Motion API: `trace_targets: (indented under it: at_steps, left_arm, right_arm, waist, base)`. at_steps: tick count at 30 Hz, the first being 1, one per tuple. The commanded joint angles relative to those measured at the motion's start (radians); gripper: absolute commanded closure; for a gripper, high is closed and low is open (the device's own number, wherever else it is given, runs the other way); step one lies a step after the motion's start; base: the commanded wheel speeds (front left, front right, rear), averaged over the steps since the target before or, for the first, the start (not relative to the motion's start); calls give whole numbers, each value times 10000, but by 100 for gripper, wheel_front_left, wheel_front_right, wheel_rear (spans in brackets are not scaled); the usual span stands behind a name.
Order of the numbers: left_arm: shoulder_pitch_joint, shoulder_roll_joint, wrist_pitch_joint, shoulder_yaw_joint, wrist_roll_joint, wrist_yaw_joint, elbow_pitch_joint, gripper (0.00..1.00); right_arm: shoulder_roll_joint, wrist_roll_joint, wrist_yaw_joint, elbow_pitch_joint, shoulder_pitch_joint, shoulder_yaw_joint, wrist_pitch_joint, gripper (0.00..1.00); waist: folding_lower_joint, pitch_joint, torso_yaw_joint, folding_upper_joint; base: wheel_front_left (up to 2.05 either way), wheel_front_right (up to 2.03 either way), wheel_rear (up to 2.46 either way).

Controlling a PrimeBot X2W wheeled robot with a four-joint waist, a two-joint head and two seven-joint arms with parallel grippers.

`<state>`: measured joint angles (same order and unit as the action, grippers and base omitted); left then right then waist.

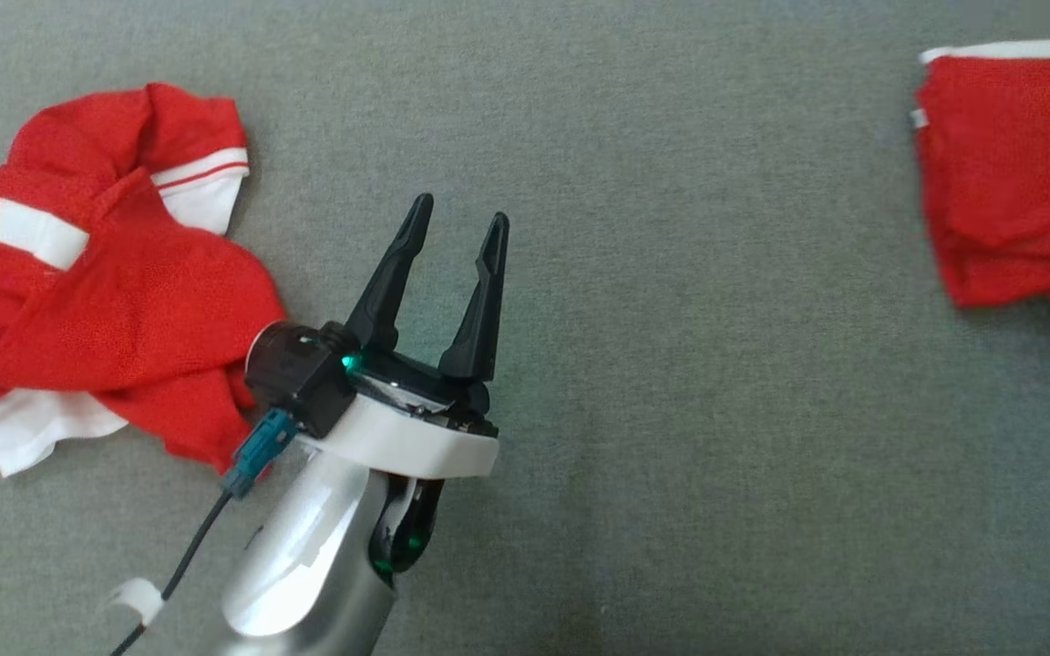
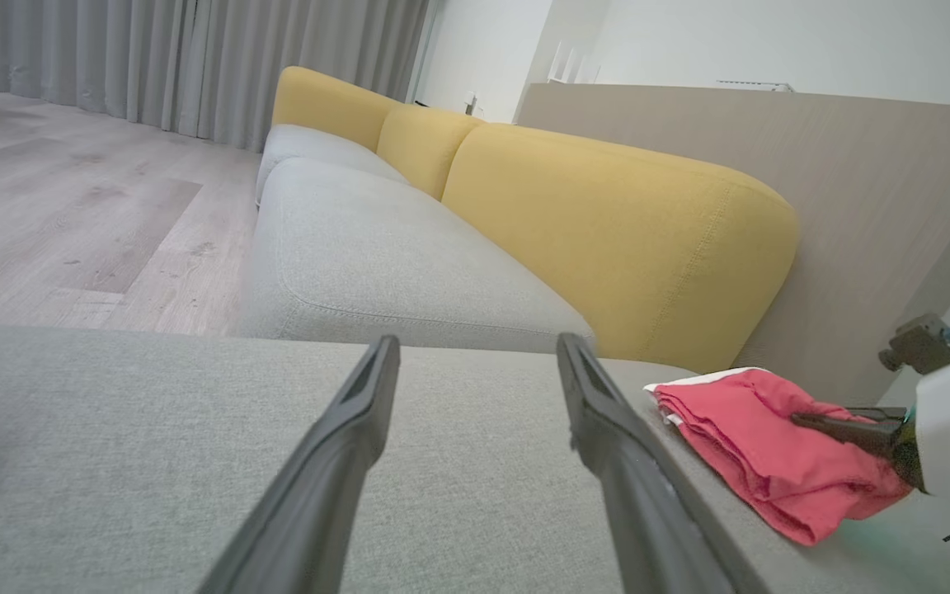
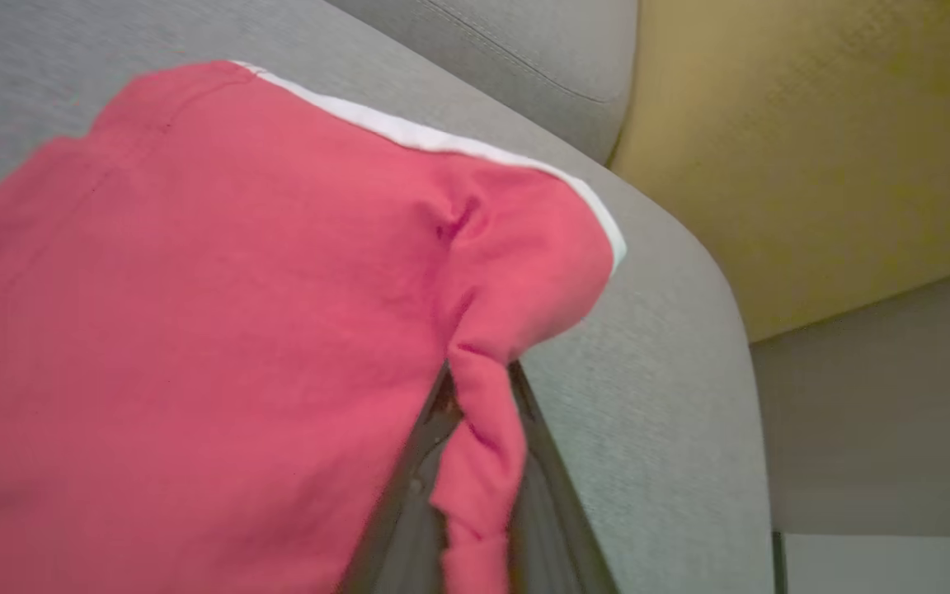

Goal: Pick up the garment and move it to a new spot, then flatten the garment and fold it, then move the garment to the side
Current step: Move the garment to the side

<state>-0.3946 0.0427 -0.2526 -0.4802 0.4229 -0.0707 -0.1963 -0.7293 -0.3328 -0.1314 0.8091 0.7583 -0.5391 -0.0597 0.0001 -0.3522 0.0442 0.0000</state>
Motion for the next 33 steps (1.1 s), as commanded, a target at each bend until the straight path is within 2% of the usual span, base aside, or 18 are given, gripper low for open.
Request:
trace_targets:
  at_steps: [1, 5, 11, 12, 13, 19, 26, 33]
  left_arm:
    - [-301, 76, -92, 285, 52, -7, 351, 0]
    - [-376, 76, -92, 367, 22, -30, 364, 0]
    - [-411, 76, -92, 506, -20, -76, 329, 0]
    - [-409, 76, -92, 533, -27, -84, 317, 0]
    - [-405, 76, -92, 562, -34, -91, 303, 0]
    - [-288, 76, -92, 833, -79, -106, 208, 0]
    - [55, 76, -92, 1371, -202, -67, 210, 0]
    - [807, 76, -92, 2264, -422, -103, 162, 0]
  right_arm:
    - [-472, -48, 7, -162, 100, -49, 0, 100]
    - [-914, -32, 7, 62, 247, 17, -73, 100]
    - [-1018, -67, 7, 482, 349, 326, -50, 100]
    - [-1005, -25, 7, 535, 376, 407, 38, 63]
    - [-976, 26, 7, 604, 415, 510, 124, 0]
    - [-482, 405, 7, 831, 553, 977, 572, 0]
    - [396, 503, 7, 671, 515, 1653, 1349, 0]
    - [1969, 198, 7, -600, 226, 2476, 1890, 0]
  waist:
    - [-1, -110, 84, 0]
    - [-1, -274, 198, 0]
    - [-1, -376, 311, 0]
    - [-1, -370, 319, 0]
    - [-1, -357, 326, 0]
    - [-1, 10, 253, 0]
    - [-1, 753, 107, 0]
    - [-1, 1850, -134, 0]
  base:
    - [0, 0, 0]
    - [0, 0, 0]
    - [0, 0, 0]
    - [0, 0, 0]
    - [0, 0, 0]
    - [0, 0, 0]
    - [0, 0, 0]
    - [0, 0, 0]
